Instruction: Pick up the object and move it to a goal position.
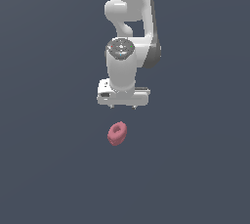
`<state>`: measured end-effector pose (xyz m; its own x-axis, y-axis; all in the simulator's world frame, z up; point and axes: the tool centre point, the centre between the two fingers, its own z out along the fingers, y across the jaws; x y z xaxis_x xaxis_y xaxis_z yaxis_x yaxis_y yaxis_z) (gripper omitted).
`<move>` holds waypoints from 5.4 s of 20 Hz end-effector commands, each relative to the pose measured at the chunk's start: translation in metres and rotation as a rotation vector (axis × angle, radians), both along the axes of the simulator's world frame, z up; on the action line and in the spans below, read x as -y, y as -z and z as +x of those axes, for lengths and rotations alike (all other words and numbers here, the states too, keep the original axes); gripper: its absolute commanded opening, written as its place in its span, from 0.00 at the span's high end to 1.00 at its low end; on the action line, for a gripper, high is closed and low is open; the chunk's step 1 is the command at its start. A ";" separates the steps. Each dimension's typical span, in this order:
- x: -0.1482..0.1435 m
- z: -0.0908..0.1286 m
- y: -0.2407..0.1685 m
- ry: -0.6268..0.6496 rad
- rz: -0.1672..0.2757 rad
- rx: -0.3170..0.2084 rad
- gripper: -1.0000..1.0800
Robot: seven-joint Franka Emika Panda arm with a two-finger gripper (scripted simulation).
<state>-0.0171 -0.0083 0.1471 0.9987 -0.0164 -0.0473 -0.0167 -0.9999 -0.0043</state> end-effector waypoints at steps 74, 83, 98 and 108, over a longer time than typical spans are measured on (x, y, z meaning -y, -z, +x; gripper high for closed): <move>0.025 0.082 0.079 0.679 -0.021 0.044 0.04; 0.025 0.082 0.079 0.679 -0.021 0.044 1.00; 0.038 0.069 0.046 0.679 -0.021 0.043 1.00; 0.070 0.037 -0.038 0.679 -0.019 0.042 1.00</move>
<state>0.0257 -0.0723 0.1692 0.7677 -0.6408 -0.0027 -0.6408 -0.7677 -0.0004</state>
